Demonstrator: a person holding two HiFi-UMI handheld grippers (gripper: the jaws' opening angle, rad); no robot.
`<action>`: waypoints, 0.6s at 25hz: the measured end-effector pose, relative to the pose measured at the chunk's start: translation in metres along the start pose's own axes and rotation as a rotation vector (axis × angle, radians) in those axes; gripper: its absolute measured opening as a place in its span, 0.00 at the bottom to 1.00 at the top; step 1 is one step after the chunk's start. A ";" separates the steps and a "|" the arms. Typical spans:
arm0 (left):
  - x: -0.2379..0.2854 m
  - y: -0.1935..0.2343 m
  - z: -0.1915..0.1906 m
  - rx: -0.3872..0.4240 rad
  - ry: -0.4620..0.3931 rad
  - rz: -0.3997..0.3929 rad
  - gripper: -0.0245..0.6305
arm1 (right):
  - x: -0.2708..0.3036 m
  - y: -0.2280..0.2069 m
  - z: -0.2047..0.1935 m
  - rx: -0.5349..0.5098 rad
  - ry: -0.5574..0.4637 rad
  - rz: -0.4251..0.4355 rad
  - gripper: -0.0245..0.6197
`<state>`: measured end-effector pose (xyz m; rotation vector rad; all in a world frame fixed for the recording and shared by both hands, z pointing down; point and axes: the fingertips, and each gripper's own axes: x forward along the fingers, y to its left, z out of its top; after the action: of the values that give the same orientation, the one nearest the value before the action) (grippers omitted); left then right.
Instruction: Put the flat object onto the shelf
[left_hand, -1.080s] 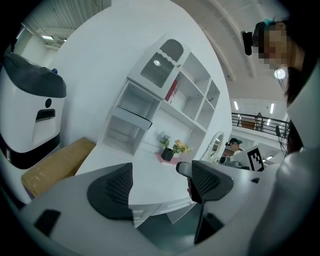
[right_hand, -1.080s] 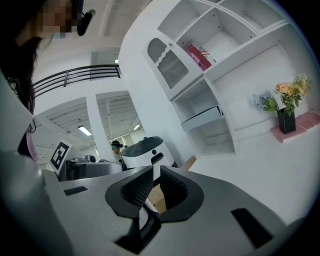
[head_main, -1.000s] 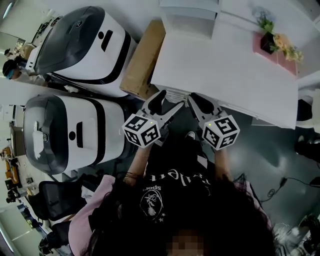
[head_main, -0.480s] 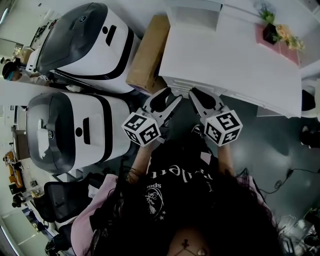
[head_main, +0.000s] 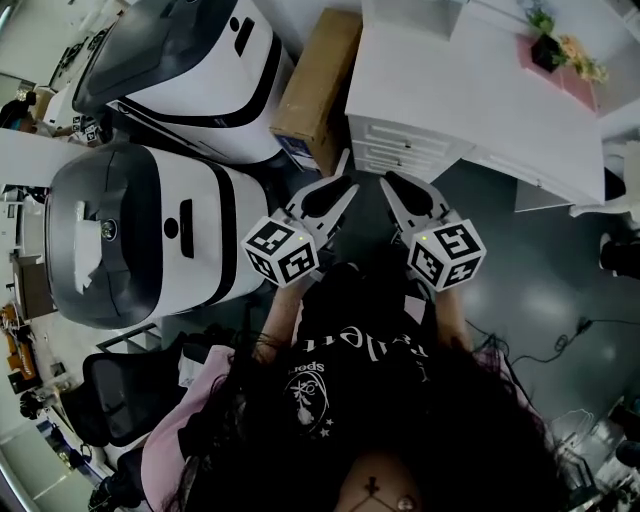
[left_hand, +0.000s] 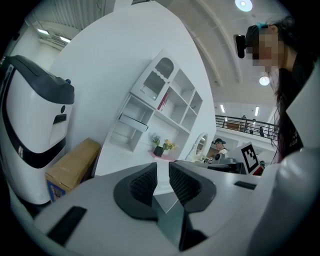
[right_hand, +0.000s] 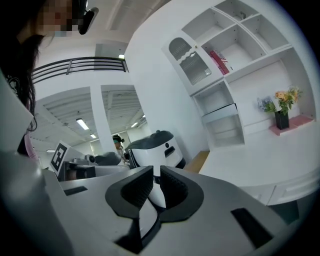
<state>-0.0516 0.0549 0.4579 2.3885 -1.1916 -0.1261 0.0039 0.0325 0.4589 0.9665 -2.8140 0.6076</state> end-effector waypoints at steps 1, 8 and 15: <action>-0.011 0.000 -0.004 0.000 0.002 -0.003 0.16 | -0.002 0.011 -0.006 -0.001 0.002 -0.007 0.15; -0.066 -0.008 -0.018 0.014 -0.003 -0.025 0.15 | -0.015 0.065 -0.027 0.011 -0.002 -0.033 0.15; -0.100 -0.013 -0.018 0.018 -0.045 -0.020 0.13 | -0.020 0.096 -0.032 -0.019 -0.002 -0.030 0.15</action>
<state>-0.0990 0.1451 0.4561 2.4255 -1.1942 -0.1769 -0.0399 0.1260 0.4516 1.0042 -2.7963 0.5756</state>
